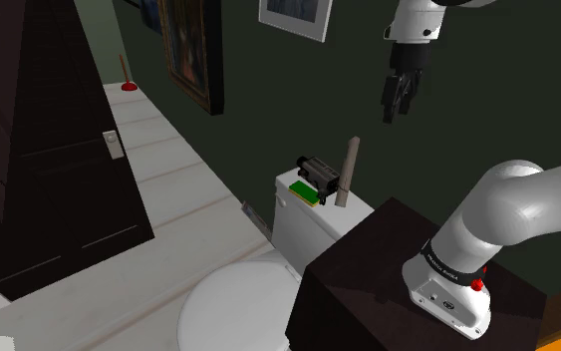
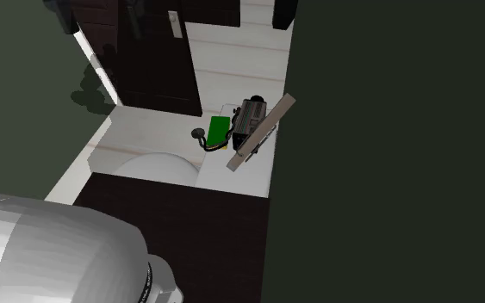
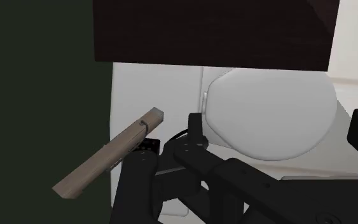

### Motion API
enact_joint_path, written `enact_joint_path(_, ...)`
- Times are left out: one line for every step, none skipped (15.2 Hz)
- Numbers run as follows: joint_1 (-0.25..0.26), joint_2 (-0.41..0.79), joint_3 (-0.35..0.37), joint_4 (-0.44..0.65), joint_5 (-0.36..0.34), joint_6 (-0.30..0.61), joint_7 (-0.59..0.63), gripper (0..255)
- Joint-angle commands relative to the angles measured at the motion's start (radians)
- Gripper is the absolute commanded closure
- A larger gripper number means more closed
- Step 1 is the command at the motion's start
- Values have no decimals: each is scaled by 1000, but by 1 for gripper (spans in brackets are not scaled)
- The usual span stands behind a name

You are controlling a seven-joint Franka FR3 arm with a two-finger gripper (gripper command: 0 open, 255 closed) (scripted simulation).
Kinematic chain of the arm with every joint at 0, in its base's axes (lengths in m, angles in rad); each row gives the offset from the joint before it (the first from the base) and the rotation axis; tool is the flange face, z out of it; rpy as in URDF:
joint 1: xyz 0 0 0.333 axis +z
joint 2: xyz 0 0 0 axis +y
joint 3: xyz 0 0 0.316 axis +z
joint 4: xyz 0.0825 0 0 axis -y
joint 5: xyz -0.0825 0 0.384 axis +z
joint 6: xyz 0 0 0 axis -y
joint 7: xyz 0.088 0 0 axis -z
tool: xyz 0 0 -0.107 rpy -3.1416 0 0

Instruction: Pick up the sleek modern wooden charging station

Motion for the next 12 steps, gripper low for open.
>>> enact_joint_path(0, 0, 0, 0, 0, 0, 0, 0)
enact_joint_path(-7, -4, 0, -35, -4, 42, 10, 0)
enact_joint_path(-14, -6, 1, -69, -7, 85, 20, 0)
enact_joint_path(-22, -6, 1, -102, -11, 128, 30, 0)
enact_joint_path(-29, -5, 2, -133, -15, 172, 40, 0)
enact_joint_path(-37, -2, 2, -164, -19, 216, 50, 0)
enact_joint_path(-45, 4, 2, -193, -23, 262, 61, 0)
enact_joint_path(-53, 11, 2, -221, -28, 308, 71, 0)
enact_joint_path(-62, 21, 2, -247, -33, 355, 82, 0)
enact_joint_path(-71, 33, 2, -272, -37, 403, 92, 0)
enact_joint_path(-80, 47, 2, -296, -43, 451, 103, 0)
enact_joint_path(-89, 64, 1, -318, -48, 501, 114, 0)
